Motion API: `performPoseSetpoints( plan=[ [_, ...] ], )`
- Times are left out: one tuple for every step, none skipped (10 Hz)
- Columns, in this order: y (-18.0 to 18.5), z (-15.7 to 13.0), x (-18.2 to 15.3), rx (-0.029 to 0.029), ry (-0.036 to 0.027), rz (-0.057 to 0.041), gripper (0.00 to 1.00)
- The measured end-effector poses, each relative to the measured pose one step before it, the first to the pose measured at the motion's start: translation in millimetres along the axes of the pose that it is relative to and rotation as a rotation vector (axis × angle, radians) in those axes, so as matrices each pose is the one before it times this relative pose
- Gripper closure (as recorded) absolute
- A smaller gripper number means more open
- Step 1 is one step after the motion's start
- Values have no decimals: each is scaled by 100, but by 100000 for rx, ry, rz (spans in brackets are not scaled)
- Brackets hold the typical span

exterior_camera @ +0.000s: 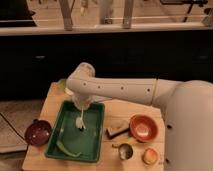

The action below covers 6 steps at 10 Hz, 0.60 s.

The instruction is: Wipe tray with brush

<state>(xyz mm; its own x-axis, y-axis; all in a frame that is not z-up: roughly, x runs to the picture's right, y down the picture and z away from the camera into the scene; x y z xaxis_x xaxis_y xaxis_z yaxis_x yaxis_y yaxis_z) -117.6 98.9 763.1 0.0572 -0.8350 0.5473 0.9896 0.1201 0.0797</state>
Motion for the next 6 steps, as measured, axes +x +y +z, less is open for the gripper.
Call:
performPoseSetpoints(
  plan=[
    [-50, 23, -59, 60, -183, -17, 100],
    [20, 5, 11, -33, 40, 12, 100],
    [3, 2, -10, 1, -21, 50, 100],
    [27, 35, -9, -13, -58, 33, 100],
    [13, 51, -40, -5, -140, 21, 100],
    [45, -8, 14, -10, 19, 78, 100]
  ],
)
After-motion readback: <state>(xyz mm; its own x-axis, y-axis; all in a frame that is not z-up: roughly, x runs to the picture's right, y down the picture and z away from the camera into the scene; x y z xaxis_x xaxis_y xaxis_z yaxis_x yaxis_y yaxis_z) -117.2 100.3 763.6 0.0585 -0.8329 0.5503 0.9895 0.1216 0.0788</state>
